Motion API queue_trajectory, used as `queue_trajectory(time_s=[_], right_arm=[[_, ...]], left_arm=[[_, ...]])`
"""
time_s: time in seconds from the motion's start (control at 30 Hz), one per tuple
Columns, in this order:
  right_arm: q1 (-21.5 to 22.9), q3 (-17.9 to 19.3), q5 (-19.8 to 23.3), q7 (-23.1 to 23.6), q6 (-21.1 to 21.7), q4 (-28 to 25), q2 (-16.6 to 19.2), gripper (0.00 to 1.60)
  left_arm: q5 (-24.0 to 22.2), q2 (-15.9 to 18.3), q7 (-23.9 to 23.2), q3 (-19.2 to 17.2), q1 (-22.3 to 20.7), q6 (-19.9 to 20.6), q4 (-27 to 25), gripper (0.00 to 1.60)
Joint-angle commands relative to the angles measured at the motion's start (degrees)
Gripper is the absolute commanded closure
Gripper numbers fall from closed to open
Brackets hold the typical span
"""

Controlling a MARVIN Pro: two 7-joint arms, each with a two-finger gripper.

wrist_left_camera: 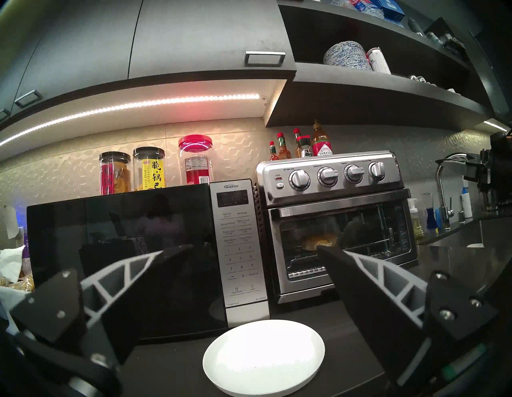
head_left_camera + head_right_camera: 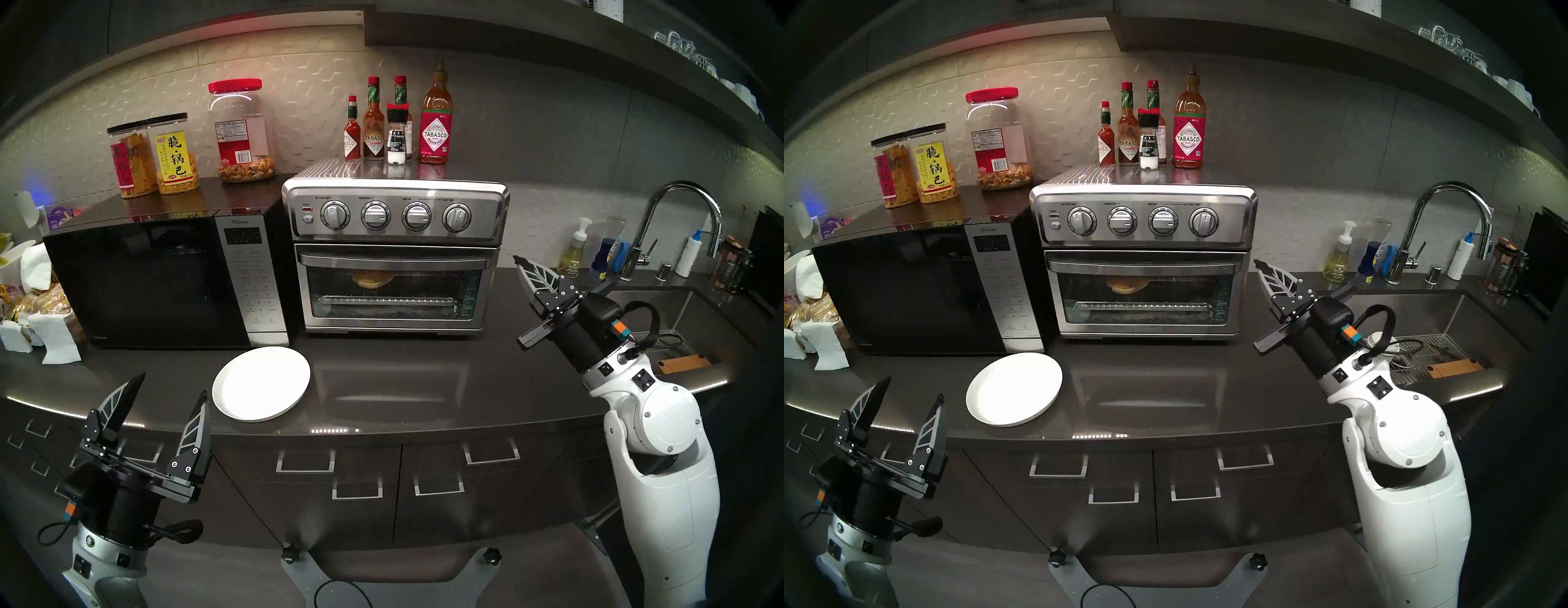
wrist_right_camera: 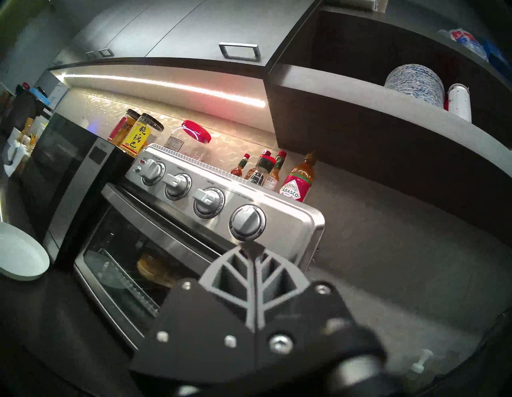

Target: Open the oven and place the bagel inside on the rack

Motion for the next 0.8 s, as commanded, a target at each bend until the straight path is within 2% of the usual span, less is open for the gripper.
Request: queue_trajectory(time_s=[0.0, 0.13, 0.23, 0.77], right_arm=[[-0.5, -1.37, -2.07, -2.03, -1.46, -0.41, -1.67, 1.6], [-0.63, -1.19, -2.41, -2.45, -2.49, 0.12, -1.86, 1.6], [-1.16, -0.82, -3.53, -3.29, -5.53, 0.68, -2.11, 1.6], [-1.16, -0.84, -4.17, -3.58, -6.78, 1.04, -2.59, 1.6]], left_arm=[[-0.04, -0.05, 0.05, -0.09, 0.13, 0.17, -1.29, 0.0], [-0.05, -0.1, 0.0, -0.1, 0.11, 0.21, -1.29, 0.0], [-0.06, -0.13, -0.05, -0.1, 0.08, 0.2, -1.29, 0.0], [-0.09, -0.33, -0.26, -0.14, 0.01, 0.31, -1.29, 0.0]])
